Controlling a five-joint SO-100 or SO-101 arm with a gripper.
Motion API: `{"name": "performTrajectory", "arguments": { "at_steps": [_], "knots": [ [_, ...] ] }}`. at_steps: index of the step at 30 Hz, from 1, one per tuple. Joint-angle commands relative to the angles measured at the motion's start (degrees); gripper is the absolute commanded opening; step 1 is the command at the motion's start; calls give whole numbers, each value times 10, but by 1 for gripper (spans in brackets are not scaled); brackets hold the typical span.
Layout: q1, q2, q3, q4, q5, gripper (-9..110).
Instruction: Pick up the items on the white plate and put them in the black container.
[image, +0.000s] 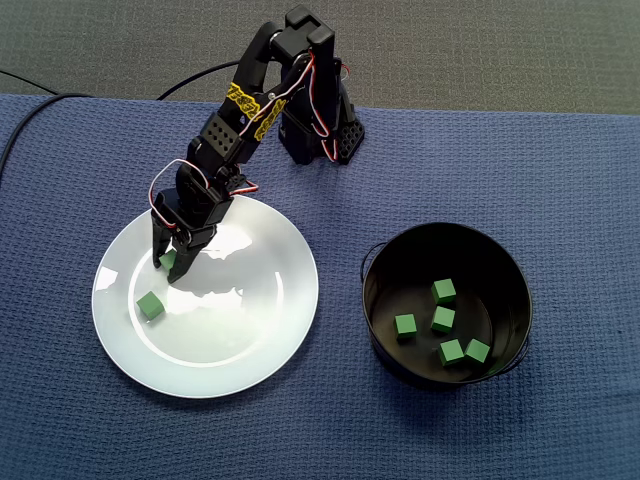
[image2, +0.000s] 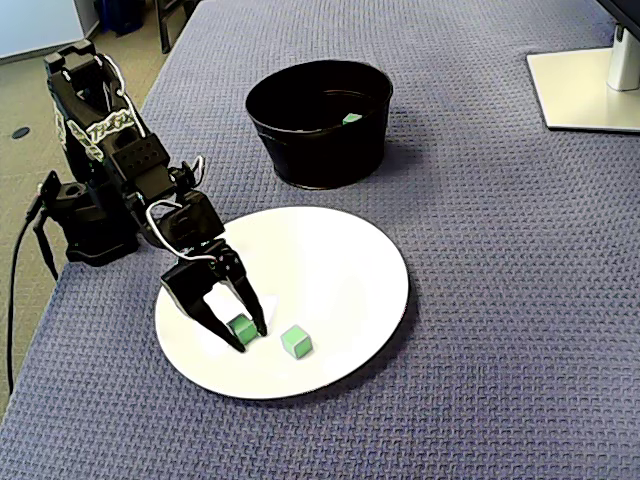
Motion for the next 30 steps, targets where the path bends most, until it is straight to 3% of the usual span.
{"name": "performTrajectory", "arguments": {
  "at_steps": [1, 4, 11, 20, 23, 27, 30],
  "knots": [
    [-3, 25, -11, 41, 45, 0],
    [-5, 27, -50, 121, 89, 0],
    [-54, 39, -350, 521, 265, 0],
    [-250, 59, -737, 840, 485, 0],
    [-350, 71, -840, 864, 592, 0],
    [-456, 85, -831, 755, 832, 0],
    [-543, 69, -775, 665, 851, 0]
  ]
}}
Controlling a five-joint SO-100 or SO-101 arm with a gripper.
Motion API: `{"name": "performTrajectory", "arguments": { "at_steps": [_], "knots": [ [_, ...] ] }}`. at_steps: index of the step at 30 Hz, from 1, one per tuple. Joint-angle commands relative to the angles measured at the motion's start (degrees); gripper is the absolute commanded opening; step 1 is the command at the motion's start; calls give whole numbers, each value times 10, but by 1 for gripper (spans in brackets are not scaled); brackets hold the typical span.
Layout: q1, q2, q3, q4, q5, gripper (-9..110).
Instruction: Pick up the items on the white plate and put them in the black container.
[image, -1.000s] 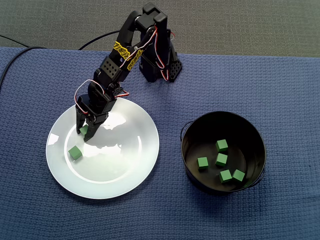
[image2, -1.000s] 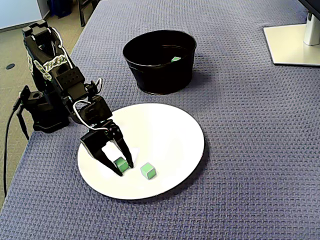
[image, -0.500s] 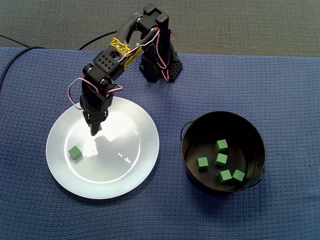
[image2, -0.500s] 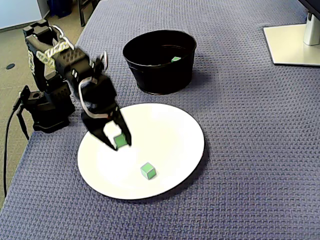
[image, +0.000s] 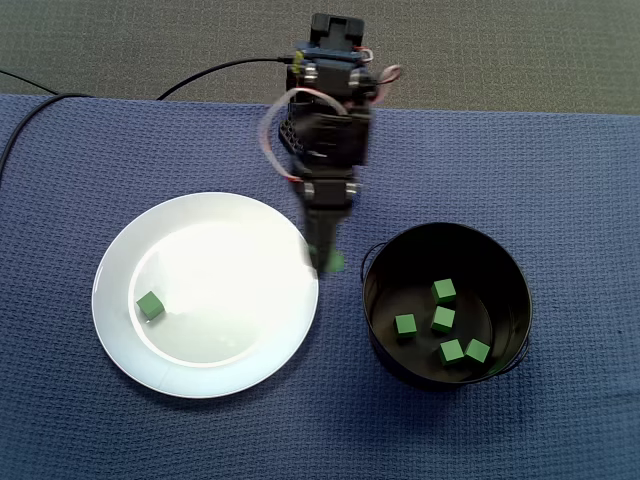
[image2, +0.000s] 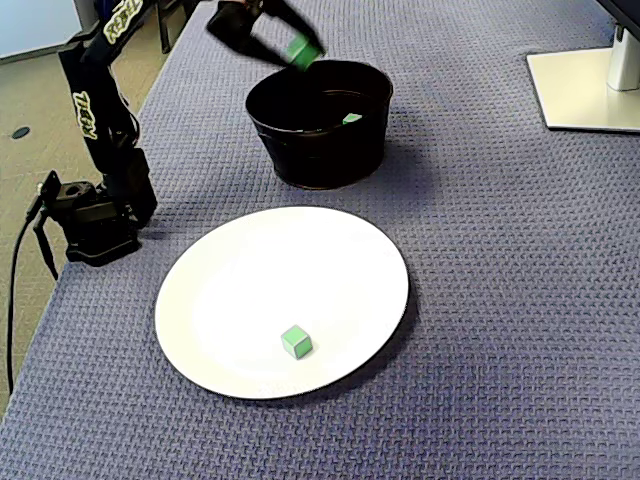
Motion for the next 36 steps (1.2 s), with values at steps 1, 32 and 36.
{"name": "performTrajectory", "arguments": {
  "at_steps": [1, 32, 36],
  "knots": [
    [-125, 13, 40, -109, 84, 0],
    [-251, -91, 128, -77, 134, 52],
    [-196, -61, -90, 75, 21, 49]
  ]
}}
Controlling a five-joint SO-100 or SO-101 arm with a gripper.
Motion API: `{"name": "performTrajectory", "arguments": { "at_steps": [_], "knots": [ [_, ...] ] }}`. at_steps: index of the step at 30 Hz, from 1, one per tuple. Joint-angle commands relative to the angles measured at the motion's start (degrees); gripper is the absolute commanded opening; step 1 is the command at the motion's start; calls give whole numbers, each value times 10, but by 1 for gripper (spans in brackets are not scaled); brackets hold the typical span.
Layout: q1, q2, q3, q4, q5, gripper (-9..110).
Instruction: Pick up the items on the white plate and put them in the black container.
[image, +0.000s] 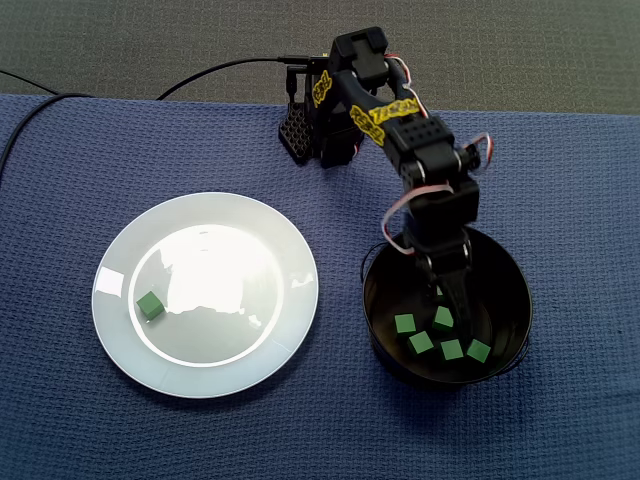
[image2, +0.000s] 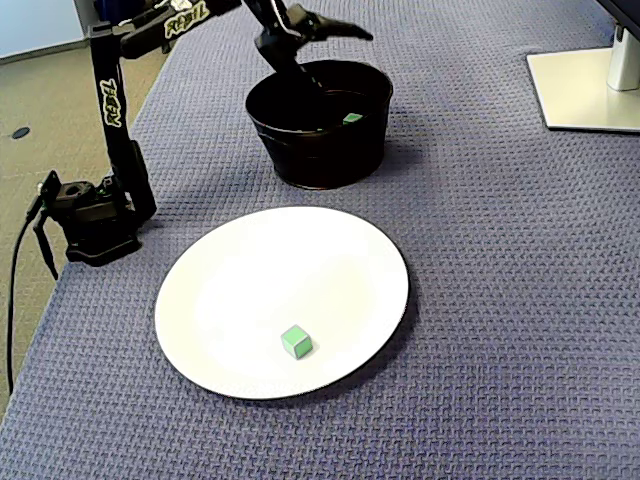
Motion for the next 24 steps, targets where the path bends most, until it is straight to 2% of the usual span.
{"name": "performTrajectory", "arguments": {
  "at_steps": [1, 4, 9, 13, 17, 20, 24],
  "knots": [
    [62, 54, -236, 132, -140, 48],
    [157, 90, -310, 180, -297, 45],
    [404, 91, -319, 159, -345, 46],
    [535, 2, -311, 127, -433, 48],
    [606, -111, -338, 98, -540, 53],
    [641, -163, -326, 77, -676, 58],
    [667, -200, -298, 62, -775, 59]
  ]
}}
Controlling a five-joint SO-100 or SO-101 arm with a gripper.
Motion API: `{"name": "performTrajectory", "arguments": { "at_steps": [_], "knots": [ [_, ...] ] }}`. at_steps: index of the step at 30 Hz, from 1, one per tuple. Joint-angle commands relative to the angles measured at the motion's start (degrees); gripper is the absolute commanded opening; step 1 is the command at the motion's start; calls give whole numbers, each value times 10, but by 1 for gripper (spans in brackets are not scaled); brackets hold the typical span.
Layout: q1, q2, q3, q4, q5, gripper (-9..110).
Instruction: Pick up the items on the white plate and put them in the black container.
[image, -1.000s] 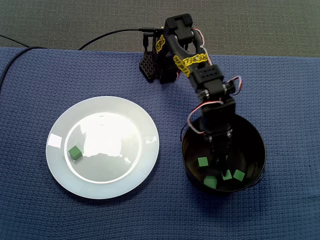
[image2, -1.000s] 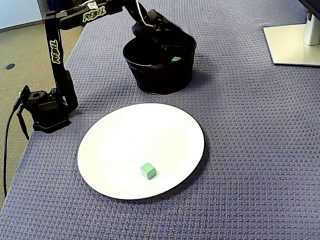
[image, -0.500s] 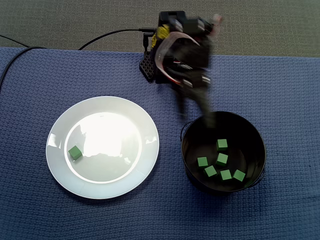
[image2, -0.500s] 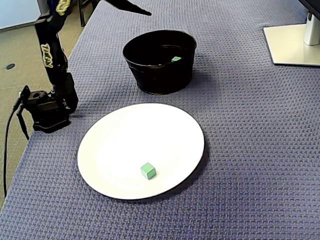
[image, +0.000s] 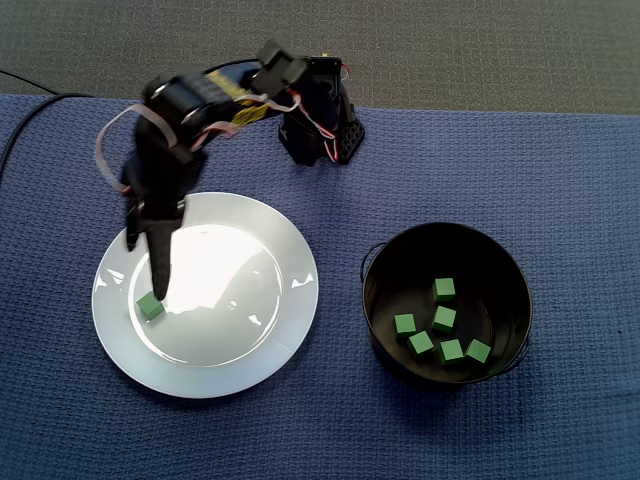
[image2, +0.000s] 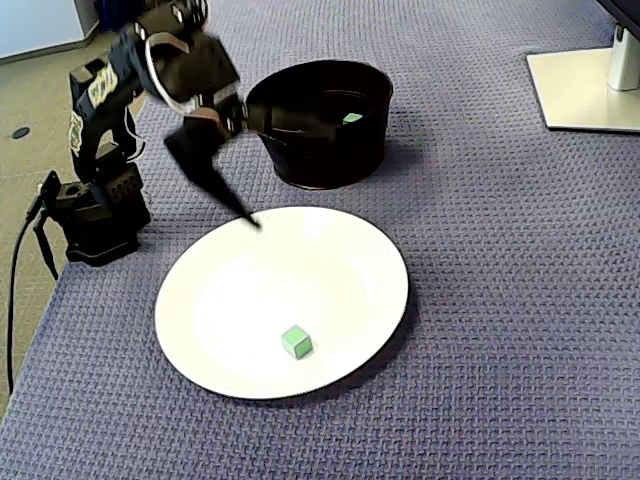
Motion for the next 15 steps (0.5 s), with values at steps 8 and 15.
{"name": "performTrajectory", "arguments": {
  "at_steps": [8, 15],
  "knots": [
    [47, -76, 122, -184, -250, 58],
    [29, -111, 180, -261, -290, 59]
  ]
}}
